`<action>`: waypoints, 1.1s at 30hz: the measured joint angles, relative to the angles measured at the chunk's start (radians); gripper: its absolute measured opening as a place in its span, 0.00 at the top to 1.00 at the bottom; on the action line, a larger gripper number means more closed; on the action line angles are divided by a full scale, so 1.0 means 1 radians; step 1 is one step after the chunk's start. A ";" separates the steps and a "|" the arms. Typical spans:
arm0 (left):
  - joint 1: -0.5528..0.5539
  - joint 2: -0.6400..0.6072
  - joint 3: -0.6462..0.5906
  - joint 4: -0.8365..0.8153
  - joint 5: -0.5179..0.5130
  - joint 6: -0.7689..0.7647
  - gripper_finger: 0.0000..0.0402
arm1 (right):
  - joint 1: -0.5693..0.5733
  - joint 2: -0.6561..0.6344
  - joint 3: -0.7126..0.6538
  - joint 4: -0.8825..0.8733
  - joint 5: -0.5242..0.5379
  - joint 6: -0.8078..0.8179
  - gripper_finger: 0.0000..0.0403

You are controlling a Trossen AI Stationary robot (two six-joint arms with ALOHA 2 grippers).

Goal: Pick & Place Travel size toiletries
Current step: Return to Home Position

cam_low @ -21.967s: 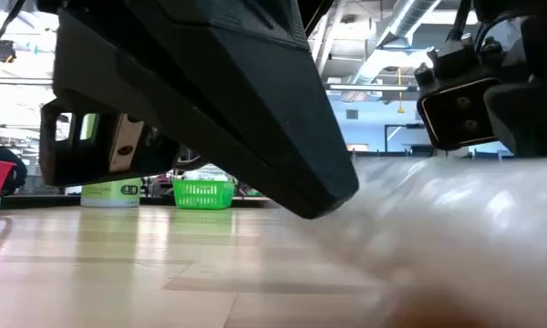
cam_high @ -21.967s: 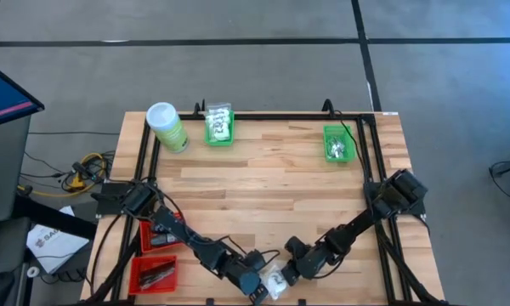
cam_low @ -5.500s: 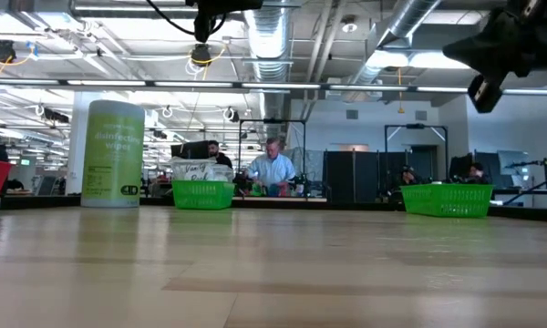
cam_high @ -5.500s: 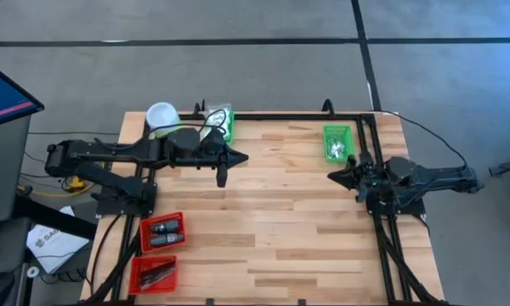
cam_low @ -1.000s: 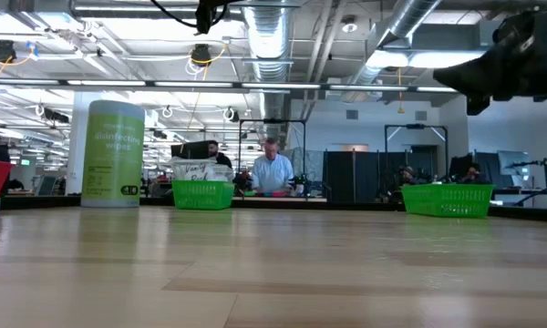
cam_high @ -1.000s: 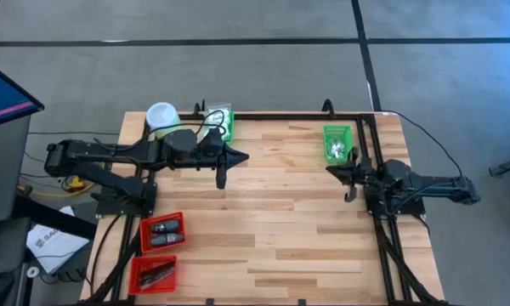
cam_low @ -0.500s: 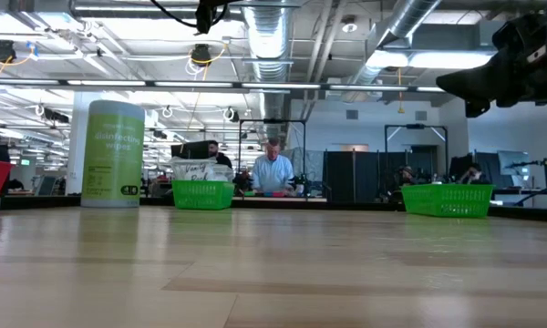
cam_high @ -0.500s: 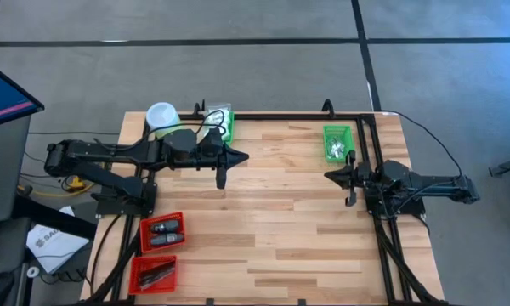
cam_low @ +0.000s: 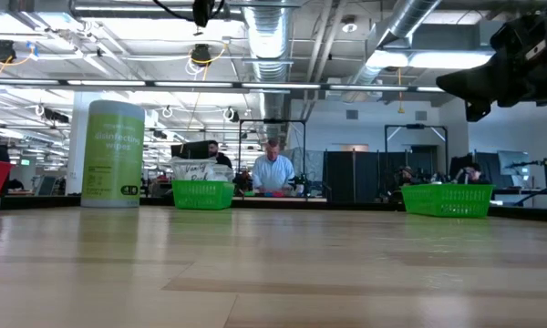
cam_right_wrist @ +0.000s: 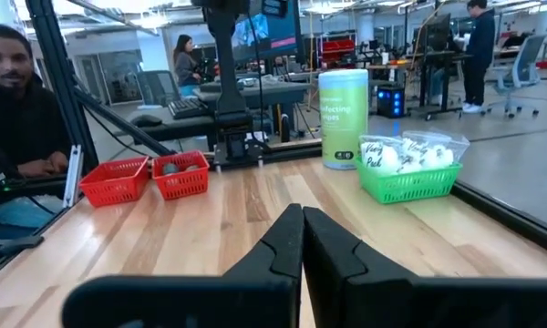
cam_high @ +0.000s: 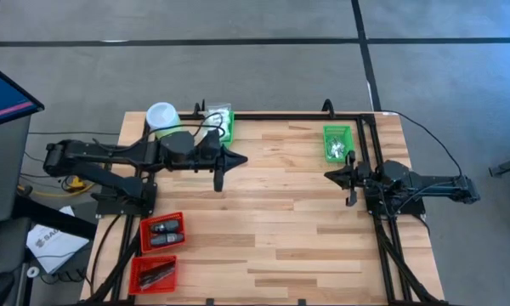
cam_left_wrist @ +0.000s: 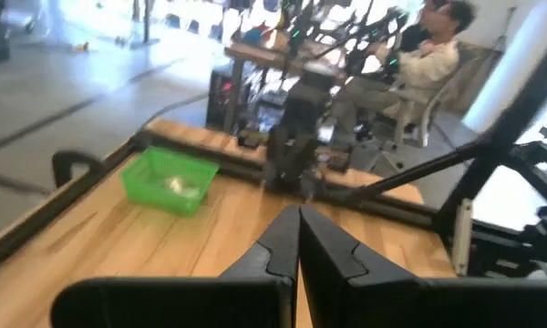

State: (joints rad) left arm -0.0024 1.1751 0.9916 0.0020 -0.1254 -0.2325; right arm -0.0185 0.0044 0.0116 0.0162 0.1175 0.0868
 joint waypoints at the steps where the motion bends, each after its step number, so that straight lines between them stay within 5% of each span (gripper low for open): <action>1: -0.006 -0.009 -0.009 0.014 -0.001 0.009 0.99 | 0.000 0.000 0.000 0.000 0.000 0.000 1.00; 19: -0.008 -0.397 -0.641 0.199 -0.077 -0.167 1.00 | 0.000 0.001 0.000 0.005 0.003 0.000 1.00; 33: -0.011 -0.771 -0.876 0.228 0.017 -0.148 1.00 | 0.000 0.001 0.000 0.010 0.011 0.000 1.00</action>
State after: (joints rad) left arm -0.0134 0.4045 0.1160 0.2300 -0.1088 -0.3806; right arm -0.0181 0.0055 0.0116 0.0267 0.1283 0.0872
